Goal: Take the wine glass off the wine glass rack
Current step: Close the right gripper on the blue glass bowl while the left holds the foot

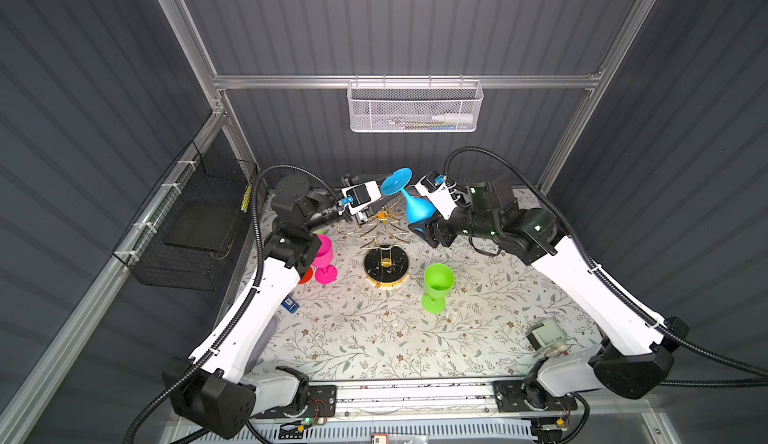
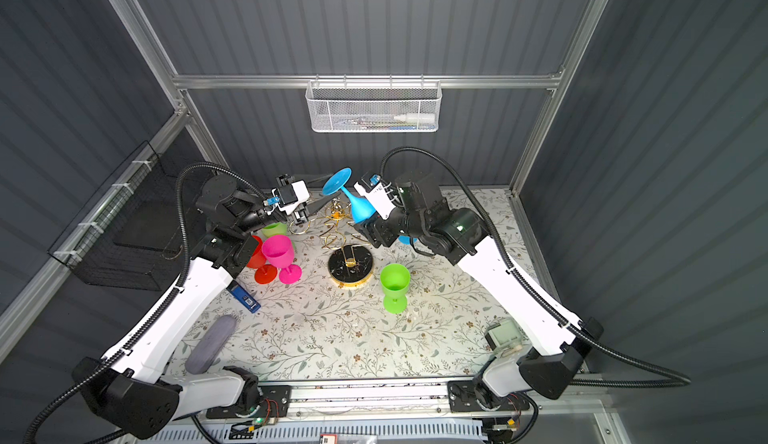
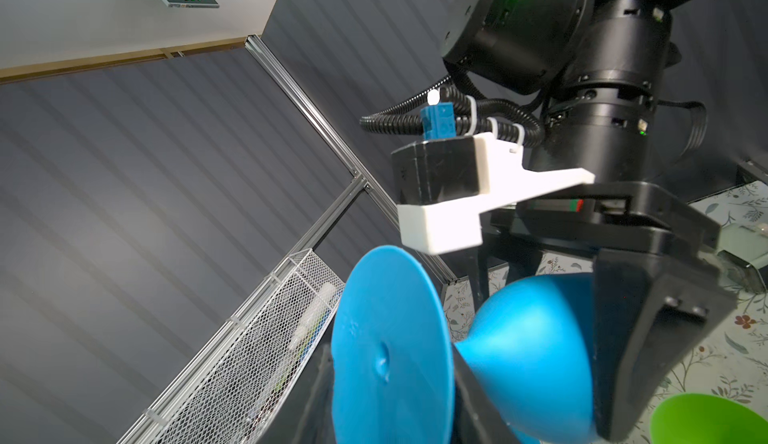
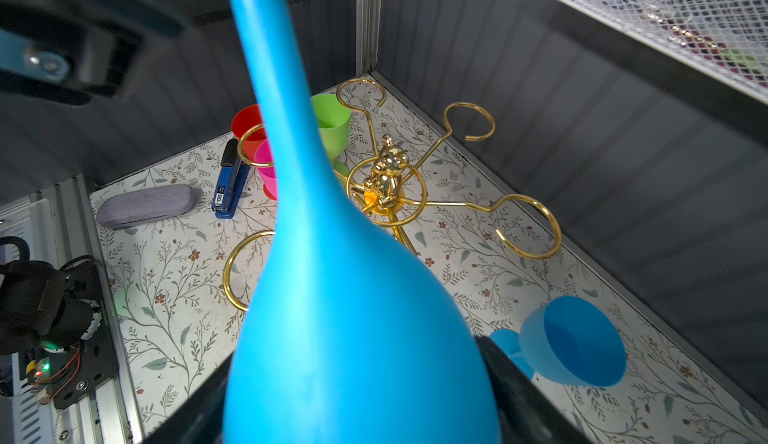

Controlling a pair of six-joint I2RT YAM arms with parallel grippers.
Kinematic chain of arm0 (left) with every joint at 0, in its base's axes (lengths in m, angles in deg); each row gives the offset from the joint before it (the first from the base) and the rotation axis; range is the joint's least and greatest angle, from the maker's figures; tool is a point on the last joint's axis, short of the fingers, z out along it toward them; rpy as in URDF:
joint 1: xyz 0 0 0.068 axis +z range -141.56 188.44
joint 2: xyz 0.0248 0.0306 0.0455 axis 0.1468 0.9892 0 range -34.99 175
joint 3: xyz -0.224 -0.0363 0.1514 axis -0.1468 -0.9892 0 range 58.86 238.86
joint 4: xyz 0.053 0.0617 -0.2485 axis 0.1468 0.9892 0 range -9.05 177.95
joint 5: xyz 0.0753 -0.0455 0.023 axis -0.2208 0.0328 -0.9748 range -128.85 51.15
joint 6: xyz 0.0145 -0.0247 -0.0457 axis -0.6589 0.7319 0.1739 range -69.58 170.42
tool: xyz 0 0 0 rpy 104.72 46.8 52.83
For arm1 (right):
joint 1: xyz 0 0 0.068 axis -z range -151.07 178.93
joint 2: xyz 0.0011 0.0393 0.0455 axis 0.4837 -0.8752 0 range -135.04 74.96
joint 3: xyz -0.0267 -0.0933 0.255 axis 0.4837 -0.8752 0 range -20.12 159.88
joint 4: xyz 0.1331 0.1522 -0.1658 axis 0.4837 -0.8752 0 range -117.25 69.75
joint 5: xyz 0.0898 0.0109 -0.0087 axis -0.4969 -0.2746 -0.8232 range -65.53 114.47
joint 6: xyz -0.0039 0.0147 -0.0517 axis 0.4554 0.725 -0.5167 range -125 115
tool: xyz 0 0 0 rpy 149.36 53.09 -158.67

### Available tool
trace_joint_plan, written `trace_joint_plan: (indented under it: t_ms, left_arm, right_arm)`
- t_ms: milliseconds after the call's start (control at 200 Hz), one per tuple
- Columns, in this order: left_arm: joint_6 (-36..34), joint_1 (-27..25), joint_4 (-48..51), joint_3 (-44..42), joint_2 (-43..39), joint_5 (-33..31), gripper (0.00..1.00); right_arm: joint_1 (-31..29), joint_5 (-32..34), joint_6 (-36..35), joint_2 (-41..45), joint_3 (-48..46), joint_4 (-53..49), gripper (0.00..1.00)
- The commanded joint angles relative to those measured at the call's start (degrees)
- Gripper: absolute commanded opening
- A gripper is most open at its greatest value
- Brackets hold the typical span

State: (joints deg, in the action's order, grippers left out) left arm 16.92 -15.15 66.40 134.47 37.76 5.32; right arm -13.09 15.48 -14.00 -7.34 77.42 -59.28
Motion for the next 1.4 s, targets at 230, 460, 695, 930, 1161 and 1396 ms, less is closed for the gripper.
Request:
trace_joint_plan:
  t_ms: [230, 460, 695, 930, 1161, 1396]
  left_arm:
    - [0.44, -0.31, 0.21, -0.2, -1.36, -4.48, 0.0]
    - [9.46, -0.31, 1.27, -1.1, -3.4, -11.9, 0.0]
    - [29.75, -0.31, -5.33, -9.66, -6.43, -27.31, 0.0]
    - [38.52, -0.2, -8.57, -12.17, -7.45, -29.39, 0.0]
    - [40.61, -0.26, -9.22, -12.25, -7.45, -28.56, 0.0]
    - [41.53, -0.29, -9.17, -11.28, -6.54, -27.66, 0.0]
  right_arm:
    - [-1.49, -0.91, 1.71, -0.11, 0.75, -0.29, 0.6]
    - [0.15, -3.84, 7.14, 6.32, -4.39, 7.8, 0.97]
    - [11.74, -20.94, 21.28, 17.74, -16.31, 24.5, 0.99]
    - [20.47, -27.74, 29.92, 23.85, -24.69, 31.72, 0.81]
    - [21.12, -27.9, 34.54, 20.56, -25.68, 34.46, 0.67]
    - [19.05, -27.09, 37.05, 15.98, -25.18, 38.26, 0.63]
